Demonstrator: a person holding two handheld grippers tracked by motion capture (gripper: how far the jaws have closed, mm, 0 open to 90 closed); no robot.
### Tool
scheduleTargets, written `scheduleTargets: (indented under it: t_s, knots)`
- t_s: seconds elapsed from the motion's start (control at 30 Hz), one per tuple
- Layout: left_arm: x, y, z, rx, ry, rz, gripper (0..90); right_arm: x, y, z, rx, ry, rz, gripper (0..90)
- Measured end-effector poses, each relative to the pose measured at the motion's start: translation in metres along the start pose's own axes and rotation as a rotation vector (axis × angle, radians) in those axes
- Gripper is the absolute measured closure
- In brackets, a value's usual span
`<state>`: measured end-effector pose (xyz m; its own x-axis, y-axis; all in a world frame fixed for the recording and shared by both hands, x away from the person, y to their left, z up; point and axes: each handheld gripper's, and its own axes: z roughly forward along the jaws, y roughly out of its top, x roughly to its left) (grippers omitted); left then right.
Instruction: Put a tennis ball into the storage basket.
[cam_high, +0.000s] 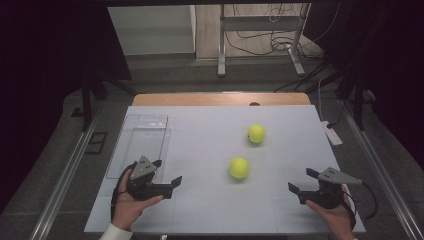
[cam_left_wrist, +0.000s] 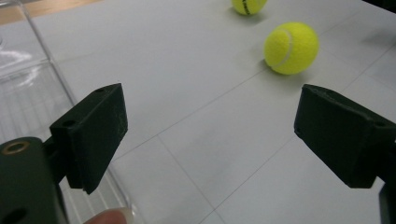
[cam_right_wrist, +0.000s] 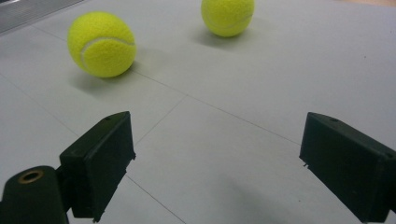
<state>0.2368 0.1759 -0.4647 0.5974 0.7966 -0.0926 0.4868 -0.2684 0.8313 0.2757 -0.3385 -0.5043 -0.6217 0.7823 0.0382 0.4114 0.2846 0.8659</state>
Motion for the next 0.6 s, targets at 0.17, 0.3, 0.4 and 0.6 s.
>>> scheduleTargets:
  t_s: [0.17,0.3,0.4,0.6]
  knots:
    - [-0.003,0.003,0.004,0.005,-0.011,0.008,10.8,0.0,0.0,0.0,-0.001,0.001,0.001,10.0]
    - [-0.006,0.006,0.007,0.012,-0.019,0.01,10.7,0.0,0.0,0.0,0.0,-0.002,0.0,10.0]
    - [-0.006,0.007,0.008,0.012,-0.02,0.012,10.7,0.0,0.001,0.001,0.003,-0.005,-0.004,10.0]
    - [-0.005,0.01,0.012,0.016,-0.019,0.004,10.7,0.002,0.001,0.002,0.002,0.002,-0.009,10.0]
